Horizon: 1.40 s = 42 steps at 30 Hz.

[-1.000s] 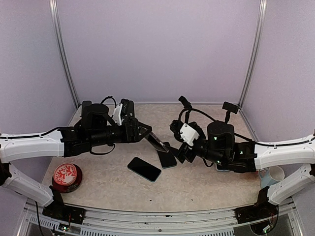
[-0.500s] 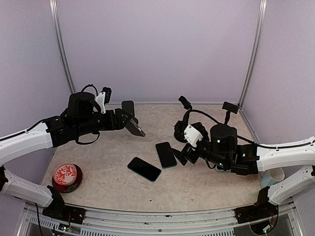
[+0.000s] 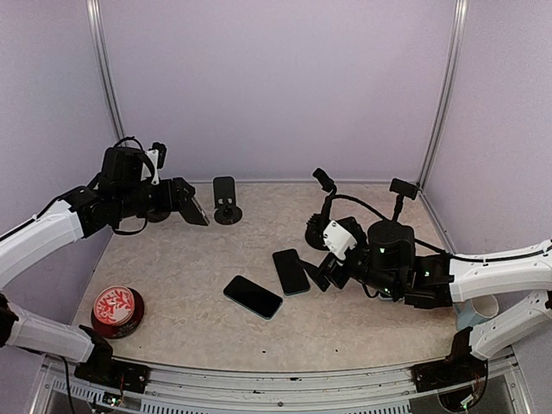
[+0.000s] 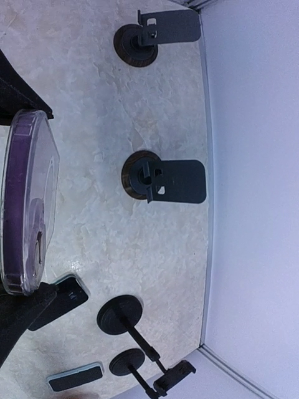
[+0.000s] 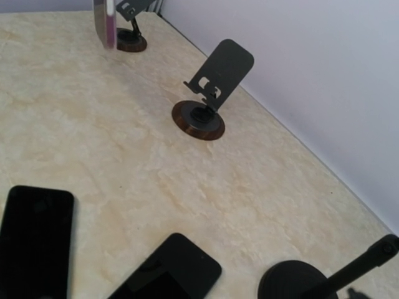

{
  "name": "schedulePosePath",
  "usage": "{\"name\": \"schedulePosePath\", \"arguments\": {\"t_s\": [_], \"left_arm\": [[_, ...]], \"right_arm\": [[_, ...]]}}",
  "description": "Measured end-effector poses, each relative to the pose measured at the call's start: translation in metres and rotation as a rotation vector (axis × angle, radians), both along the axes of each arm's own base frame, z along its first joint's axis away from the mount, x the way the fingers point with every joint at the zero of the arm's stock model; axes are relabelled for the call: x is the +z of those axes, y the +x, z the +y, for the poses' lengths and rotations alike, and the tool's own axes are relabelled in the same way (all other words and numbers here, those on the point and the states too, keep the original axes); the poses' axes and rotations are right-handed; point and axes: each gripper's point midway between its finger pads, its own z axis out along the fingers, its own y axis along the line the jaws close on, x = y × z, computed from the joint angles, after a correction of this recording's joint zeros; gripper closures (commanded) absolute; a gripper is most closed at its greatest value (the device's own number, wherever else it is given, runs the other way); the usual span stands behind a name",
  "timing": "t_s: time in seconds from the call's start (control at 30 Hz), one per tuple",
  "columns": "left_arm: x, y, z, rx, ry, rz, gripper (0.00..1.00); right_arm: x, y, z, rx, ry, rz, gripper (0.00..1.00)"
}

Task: Place the phone on the phone stand

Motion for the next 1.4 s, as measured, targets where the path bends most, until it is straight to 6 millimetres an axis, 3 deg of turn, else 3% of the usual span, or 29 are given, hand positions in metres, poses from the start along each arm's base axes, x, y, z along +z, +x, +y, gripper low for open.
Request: {"name": "schedulePosePath", "arguments": {"t_s": [0.2,0.83,1.4], "left_arm": [[0.000,0.015,0.032,0.063,0.052,0.007,0.41],[-0.004,0.068,0.106,0.218,0.173,0.050,0.41],[-0.016,0.115,0.144,0.303,0.208,0.101,0.41]], "right_arm": [[-0.003,0.000,-0.001,-0.003,-0.006,0.002,0.00],[-0.008,-0.002,-0.011,-0.021,-0.013,0.008,0.00],[-0.023,-0.009,-0.033,-0.055,-0.009,0.047,0.00]]}}
